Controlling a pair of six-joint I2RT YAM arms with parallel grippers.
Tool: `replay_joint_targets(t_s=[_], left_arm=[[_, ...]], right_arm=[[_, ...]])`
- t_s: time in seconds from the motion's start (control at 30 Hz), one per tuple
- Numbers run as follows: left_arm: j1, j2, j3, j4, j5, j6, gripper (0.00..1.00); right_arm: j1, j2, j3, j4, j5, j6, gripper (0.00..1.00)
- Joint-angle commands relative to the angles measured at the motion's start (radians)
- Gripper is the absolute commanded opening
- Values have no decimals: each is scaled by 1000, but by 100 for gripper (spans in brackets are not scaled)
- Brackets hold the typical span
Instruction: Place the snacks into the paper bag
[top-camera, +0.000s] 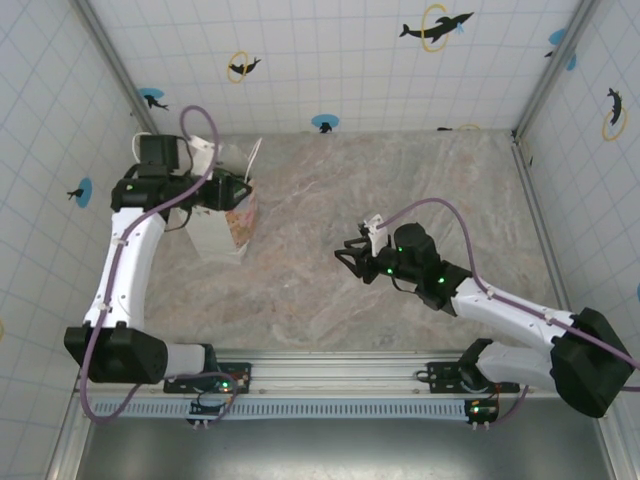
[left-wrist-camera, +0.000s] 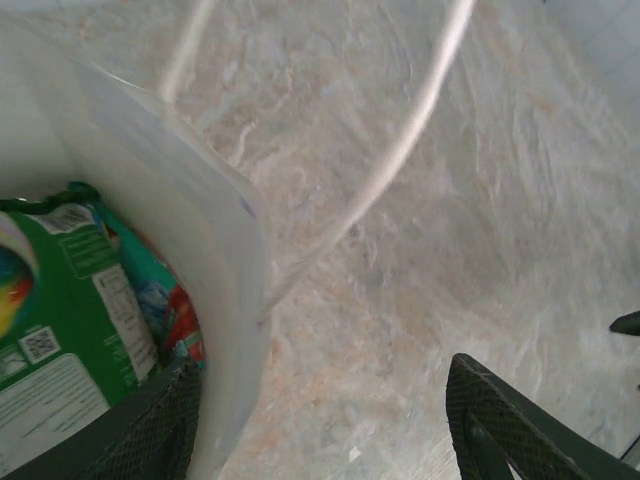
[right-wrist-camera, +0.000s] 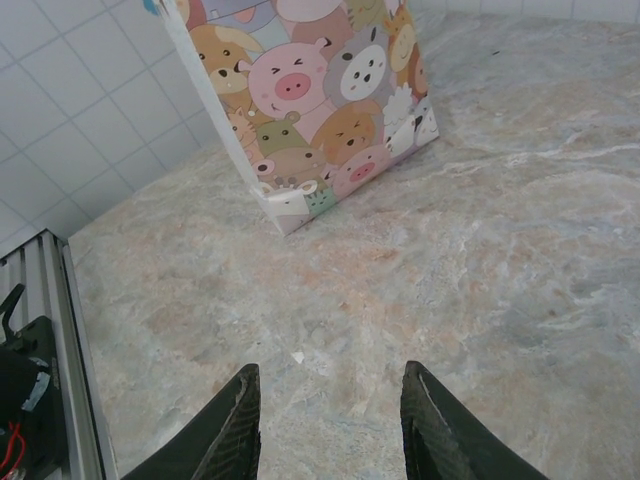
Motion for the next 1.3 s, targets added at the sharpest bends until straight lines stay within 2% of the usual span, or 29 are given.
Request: replay_joint_targets(t_s=[0.0,0.2,0.33,0.43,0.5,0.53,0.57,0.7,0.9,1.1,1.2,1.27], left_arm=[[-43,13,-19,37,-133,58,67],[-90,72,-13,85,-259,51,66],[-115,105,-7,102,-295,49,63],[-130,136,19,91,-281,39,48],[-149,161,60,79,-284,17,23],[-164,169,80,82,-288,2,14],[-193,174,98,86,-290,-6,9],[-304,196,157,116,-318,-53,2],[-491,265,245,179,-344,-171,0],[-651,374,332,240,-385,-269,1],[-713,431,400,246,-403,-305,6],[-750,460,445,251,-402,-321,17]], right_arm=[[12,8,41,49,0,7,40],[16,-7,32,46,15,3,40],[15,-14,20,52,23,0,40],[16,-18,15,54,25,1,40],[9,-24,14,55,24,21,42],[2,-27,14,57,24,45,42],[-9,-30,16,59,23,70,42],[-38,-47,25,17,64,125,42],[-88,-93,22,-93,190,186,42],[-174,-166,-19,-167,237,264,42],[-222,-209,-39,-202,252,281,42],[-254,-234,-50,-203,261,296,42]])
